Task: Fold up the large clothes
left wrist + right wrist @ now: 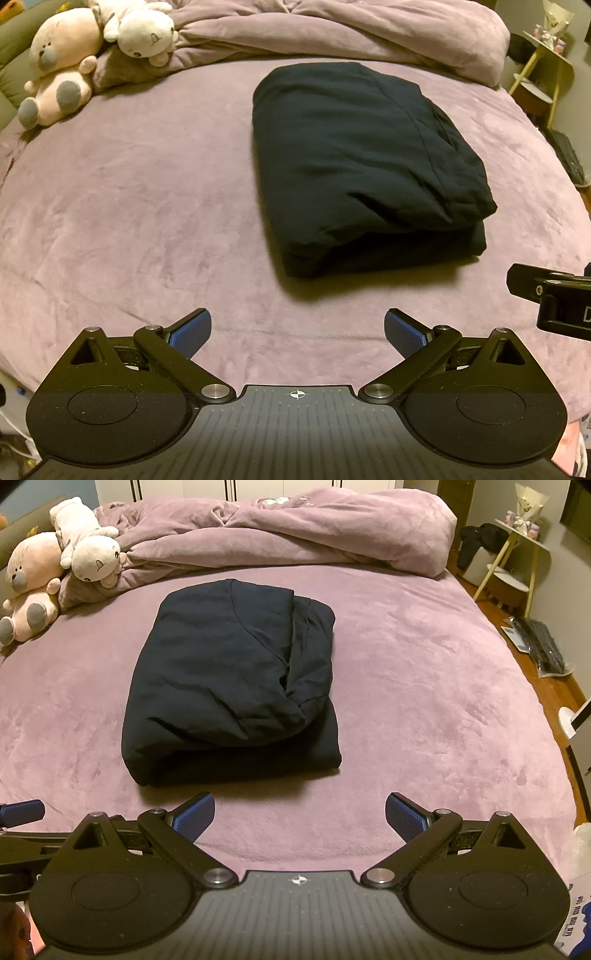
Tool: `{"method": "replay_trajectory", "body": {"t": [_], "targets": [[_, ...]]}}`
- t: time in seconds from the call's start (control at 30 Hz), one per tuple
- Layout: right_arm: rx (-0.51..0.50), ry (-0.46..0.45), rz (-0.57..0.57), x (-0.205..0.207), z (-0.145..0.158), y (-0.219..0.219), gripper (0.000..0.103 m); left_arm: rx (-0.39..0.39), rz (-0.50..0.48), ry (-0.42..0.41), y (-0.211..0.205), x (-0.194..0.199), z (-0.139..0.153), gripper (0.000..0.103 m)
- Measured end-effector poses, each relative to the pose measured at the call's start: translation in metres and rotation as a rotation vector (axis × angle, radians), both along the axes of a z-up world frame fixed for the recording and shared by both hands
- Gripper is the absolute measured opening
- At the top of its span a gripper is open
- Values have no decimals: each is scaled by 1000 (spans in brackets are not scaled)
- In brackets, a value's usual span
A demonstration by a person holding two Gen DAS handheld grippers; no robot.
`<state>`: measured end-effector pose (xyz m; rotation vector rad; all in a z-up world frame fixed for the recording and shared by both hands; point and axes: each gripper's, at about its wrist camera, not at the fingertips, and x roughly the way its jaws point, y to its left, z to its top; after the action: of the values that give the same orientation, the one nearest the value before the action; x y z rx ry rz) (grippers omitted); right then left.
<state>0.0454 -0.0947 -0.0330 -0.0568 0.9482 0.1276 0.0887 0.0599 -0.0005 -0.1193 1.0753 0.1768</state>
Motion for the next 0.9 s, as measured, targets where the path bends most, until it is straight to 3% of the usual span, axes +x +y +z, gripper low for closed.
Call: {"method": "replay_trajectory", "body": {"t": [0.9], "targets": [[5,1,2,1,2,1,99,-19,5,2,1,1,2,102]]}}
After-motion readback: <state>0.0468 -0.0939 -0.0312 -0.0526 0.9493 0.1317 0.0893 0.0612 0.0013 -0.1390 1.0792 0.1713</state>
